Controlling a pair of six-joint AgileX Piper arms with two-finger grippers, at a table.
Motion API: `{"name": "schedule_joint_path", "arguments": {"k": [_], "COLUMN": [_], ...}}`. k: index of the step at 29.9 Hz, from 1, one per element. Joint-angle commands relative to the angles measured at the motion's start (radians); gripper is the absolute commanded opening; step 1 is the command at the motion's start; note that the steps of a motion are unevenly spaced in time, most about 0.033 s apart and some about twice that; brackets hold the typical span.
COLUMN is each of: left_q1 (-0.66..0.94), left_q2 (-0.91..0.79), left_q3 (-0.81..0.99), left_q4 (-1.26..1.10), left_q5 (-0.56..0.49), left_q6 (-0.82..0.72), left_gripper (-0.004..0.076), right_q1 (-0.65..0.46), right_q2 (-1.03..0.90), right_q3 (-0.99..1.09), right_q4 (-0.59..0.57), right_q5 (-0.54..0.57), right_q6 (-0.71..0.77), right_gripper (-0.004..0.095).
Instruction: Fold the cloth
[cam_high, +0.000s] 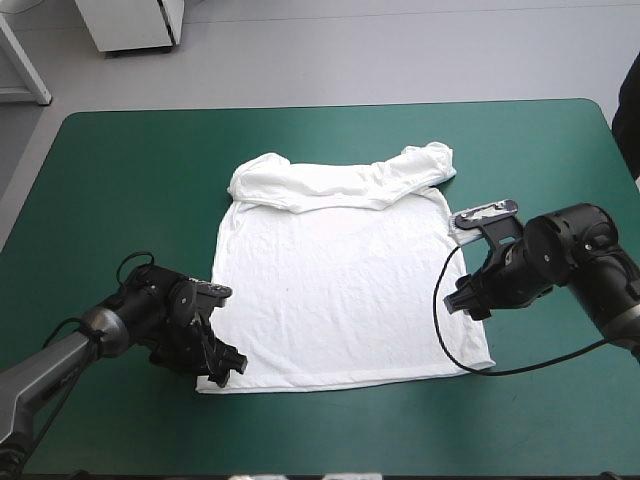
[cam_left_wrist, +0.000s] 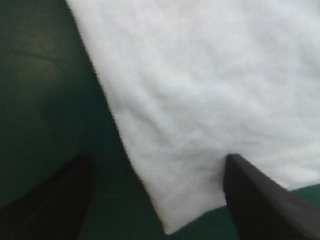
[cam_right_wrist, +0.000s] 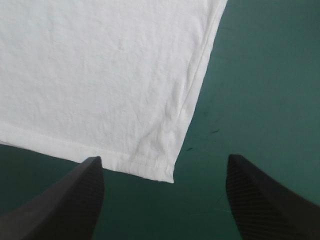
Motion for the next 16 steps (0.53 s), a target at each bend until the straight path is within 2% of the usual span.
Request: {"name": "schedule_joint_path", "arguments": {"k": [1, 12, 16], "left_q1": [-0.049, -0.09, -0.09], "left_q2": [0.055, 0.186, 0.208], "left_q3": [-0.006, -0.006, -0.006], "left_q4": [-0.053, -0.092, -0.112], "left_q5": [-0.076, -0.188, -0.207], "left_q6": [-0.001, 0.031, 0.051], "left_gripper": [0.0445, -0.0006, -0.001], "right_q1": [-0.001, 0.004, 0.004], "right_q2": [-0.026, -0.026, -0.002], "right_q3": [0.027, 0.23, 0.256], "right_q4": [-0.013, 0.056, 0.026], "right_q5": [-0.021, -0.065, -0.109], "right_q6": [-0.003, -0.001, 0.027], "right_gripper": [0.0603, 0.0608, 0.0608]}}
